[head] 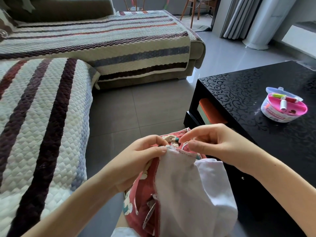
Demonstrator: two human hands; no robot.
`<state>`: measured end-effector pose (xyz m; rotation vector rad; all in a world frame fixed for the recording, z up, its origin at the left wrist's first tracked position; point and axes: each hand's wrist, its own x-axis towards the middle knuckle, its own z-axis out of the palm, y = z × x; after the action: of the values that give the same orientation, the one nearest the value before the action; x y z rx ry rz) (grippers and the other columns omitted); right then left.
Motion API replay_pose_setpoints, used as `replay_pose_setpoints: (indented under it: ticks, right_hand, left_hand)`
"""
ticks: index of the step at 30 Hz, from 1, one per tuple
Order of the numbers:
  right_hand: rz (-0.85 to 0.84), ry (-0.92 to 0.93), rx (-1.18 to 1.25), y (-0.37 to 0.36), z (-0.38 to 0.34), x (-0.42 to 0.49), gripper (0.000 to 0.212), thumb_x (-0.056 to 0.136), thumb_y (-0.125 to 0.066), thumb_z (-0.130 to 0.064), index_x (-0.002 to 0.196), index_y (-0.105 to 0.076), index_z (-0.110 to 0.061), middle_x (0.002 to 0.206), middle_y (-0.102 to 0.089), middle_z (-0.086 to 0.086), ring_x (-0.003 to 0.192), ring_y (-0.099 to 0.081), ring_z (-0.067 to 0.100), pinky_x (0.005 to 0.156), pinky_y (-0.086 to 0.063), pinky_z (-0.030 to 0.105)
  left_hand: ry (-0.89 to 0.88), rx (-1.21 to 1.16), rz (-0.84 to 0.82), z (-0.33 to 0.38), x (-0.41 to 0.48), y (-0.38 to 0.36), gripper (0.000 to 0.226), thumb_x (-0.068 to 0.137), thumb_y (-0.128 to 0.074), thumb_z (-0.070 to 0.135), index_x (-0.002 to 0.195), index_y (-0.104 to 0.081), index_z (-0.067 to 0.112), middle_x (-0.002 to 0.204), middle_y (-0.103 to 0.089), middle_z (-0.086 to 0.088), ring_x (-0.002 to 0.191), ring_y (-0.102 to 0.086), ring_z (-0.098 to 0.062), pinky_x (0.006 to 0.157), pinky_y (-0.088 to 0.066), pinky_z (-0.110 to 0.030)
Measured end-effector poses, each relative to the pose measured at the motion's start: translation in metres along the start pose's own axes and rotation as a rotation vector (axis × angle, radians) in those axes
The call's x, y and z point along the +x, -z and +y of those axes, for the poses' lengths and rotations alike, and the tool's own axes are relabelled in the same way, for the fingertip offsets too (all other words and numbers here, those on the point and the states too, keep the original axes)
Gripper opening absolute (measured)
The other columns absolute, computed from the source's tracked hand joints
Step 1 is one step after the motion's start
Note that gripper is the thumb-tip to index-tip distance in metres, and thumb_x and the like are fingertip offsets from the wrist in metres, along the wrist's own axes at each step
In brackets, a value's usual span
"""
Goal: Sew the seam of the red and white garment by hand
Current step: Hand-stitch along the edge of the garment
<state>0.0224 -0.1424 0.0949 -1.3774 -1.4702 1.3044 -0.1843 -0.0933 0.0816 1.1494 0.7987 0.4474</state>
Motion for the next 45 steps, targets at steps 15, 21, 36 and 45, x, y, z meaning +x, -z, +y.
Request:
replay_pose_setpoints:
  ticks: [15,21,36,45]
  right_hand:
    - [-0.095,-0.055,-0.039,-0.015,0.005,0.008,0.016,0.071,-0.077,-0.024,0.063,-0.07,-0.012,0.064,-0.053,0.01,0.064,-0.047,0.017,0.063,-0.037,0.03]
    - [-0.145,-0.133,0.051,-0.006,0.003,0.005,0.018,0.07,-0.075,-0.02,0.055,-0.066,-0.018,0.051,-0.054,-0.007,0.046,-0.039,0.003,0.045,-0.027,0.014]
    - [-0.221,-0.192,0.181,-0.006,0.008,0.006,0.022,0.071,-0.066,-0.017,0.05,-0.061,-0.018,0.051,-0.044,-0.006,0.05,-0.021,0.01,0.045,-0.02,0.016]
    - [-0.238,-0.219,0.202,-0.004,0.01,0.004,0.015,0.07,-0.066,-0.015,0.055,-0.065,-0.017,0.053,-0.045,-0.004,0.05,-0.025,0.01,0.046,-0.02,0.016]
  left_hand:
    - [0.095,-0.267,0.08,-0.002,0.021,-0.008,0.023,0.067,-0.071,0.019,0.08,-0.071,0.0,0.074,-0.066,-0.016,0.059,-0.063,-0.02,0.057,-0.056,-0.025]
    - [0.087,-0.367,0.189,-0.001,0.028,0.0,0.014,0.064,-0.066,0.02,0.054,-0.067,0.01,0.054,-0.06,-0.002,0.05,-0.056,-0.009,0.055,-0.048,-0.016]
    - [0.064,-0.725,0.294,0.009,0.047,0.021,0.017,0.066,-0.061,0.013,0.049,-0.063,0.011,0.057,-0.054,0.0,0.057,-0.044,-0.009,0.068,-0.034,-0.021]
    - [0.114,-0.387,0.3,0.007,0.054,0.025,0.032,0.081,-0.056,0.043,0.095,-0.063,0.015,0.088,-0.071,-0.004,0.08,-0.062,-0.017,0.083,-0.05,-0.032]
